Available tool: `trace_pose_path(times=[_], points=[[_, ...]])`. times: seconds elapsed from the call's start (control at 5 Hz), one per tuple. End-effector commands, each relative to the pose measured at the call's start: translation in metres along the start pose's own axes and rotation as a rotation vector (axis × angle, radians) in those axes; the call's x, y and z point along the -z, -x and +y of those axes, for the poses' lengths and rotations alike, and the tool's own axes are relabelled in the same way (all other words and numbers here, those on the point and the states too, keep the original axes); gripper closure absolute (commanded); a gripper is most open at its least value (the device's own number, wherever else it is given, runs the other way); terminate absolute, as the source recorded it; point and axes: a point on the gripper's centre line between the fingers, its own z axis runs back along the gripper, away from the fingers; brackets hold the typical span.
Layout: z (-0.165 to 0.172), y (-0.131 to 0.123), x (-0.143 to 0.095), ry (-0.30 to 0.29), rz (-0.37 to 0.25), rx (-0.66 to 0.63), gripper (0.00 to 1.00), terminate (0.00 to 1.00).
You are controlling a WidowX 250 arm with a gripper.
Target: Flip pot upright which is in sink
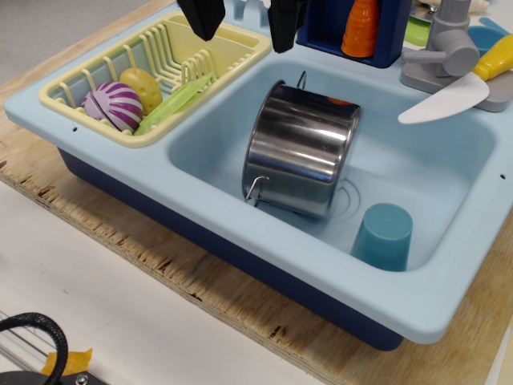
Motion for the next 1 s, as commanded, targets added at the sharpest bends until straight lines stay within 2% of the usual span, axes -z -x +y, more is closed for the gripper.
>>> trace_pose_path(times=[0.0,0.2,0.4,0.6,0.8], points=[[0.000,0.000,0.000,0.000,0.000,0.000,0.00,0.00],[0.002,0.004,0.010,0.126,0.008,-0.098,0.00,0.00],[0.003,0.008,0.015,0.242,-0.014,-0.165,0.00,0.00],[0.005,0.010,0.016,0.294,-0.003,-0.196,0.00,0.00],[0.007,0.017,0.023,0.390,0.005,-0.263,0.00,0.00]])
